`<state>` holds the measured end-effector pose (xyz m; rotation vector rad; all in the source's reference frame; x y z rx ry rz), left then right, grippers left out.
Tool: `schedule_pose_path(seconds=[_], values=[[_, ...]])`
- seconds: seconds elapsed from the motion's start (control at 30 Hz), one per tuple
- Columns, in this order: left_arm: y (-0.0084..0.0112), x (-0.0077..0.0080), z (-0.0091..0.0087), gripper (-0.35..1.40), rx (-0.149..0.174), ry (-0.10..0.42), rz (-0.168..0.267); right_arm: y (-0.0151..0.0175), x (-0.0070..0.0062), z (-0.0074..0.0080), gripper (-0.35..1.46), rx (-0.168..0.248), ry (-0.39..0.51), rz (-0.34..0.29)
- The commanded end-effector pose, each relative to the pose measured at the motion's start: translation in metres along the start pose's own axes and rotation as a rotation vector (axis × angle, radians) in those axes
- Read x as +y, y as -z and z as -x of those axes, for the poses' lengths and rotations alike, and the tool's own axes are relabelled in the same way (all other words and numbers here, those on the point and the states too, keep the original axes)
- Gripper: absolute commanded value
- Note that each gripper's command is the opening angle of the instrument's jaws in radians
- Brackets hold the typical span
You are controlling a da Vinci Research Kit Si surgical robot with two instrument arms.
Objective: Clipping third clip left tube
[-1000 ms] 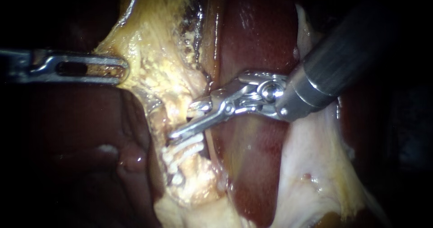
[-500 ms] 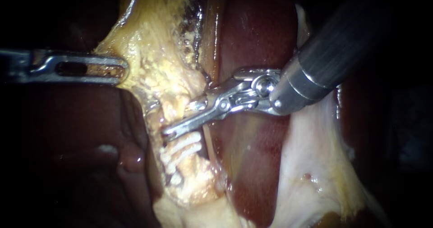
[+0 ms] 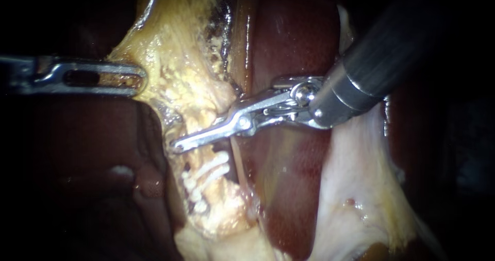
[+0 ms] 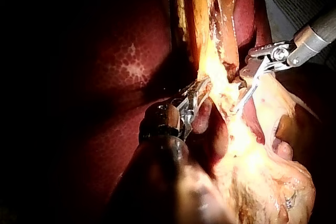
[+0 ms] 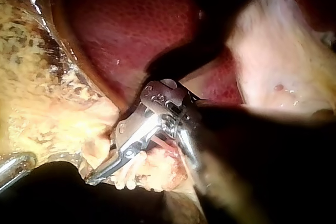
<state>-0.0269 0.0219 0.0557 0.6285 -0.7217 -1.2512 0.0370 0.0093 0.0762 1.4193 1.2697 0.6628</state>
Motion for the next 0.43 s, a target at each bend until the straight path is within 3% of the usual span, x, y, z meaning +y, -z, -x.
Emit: schedule_pose_path(seconds=[0.03, 0.43], values=[[-0.0001, 0.0001, 0.0, -0.35, 0.0, 0.0, 0.0, -0.0001, 0.0, 0.0001, -0.35, -0.003, 0.002, -0.002], [-0.0001, 0.0002, 0.0, -0.35, -0.002, 0.0, 0.003, -0.0004, 0.0, 0.0005, -0.35, -0.009, -0.002, -0.008]])
